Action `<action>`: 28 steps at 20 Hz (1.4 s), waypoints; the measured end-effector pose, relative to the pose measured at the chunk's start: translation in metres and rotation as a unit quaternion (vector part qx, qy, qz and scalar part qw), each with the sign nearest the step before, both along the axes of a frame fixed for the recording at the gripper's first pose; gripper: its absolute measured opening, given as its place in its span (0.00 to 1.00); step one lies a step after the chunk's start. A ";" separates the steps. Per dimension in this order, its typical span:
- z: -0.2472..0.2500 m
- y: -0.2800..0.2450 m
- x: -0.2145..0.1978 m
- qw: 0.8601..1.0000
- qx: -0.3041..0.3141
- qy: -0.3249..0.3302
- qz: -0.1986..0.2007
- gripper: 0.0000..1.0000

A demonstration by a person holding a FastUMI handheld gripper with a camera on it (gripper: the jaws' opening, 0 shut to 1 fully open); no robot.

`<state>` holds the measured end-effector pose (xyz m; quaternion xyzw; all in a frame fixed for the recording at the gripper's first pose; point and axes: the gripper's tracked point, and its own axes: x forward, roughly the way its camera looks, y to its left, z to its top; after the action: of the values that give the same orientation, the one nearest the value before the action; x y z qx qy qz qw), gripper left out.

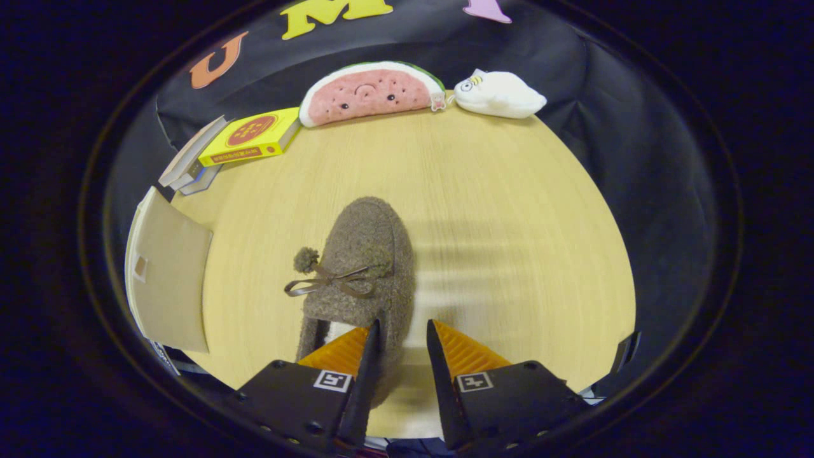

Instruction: Open the storage box then place both shoes into the box .Put the left shoe in first, then the right shoe, with the right side of both shoes facing outward in a uniform manner.

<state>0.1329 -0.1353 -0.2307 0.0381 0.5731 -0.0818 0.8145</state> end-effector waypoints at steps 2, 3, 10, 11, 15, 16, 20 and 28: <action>-0.007 0.007 0.002 1.000 0.024 0.009 0.003 0.37; -0.007 0.007 0.002 1.000 0.023 0.008 0.006 0.28; -0.007 0.008 0.009 1.000 0.023 0.005 -0.004 0.00; -0.006 0.010 0.009 1.000 0.025 0.001 -0.008 0.00; 0.006 0.020 0.005 0.999 0.035 -0.011 -0.016 0.00; 0.011 0.023 0.003 0.999 0.037 -0.013 -0.018 0.00; 0.047 0.042 0.002 0.998 0.042 -0.040 -0.017 0.00; 0.154 0.159 0.008 0.987 0.099 -0.127 0.018 0.00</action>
<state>0.1409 0.0236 -0.0772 0.1181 0.4709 -0.0041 0.8742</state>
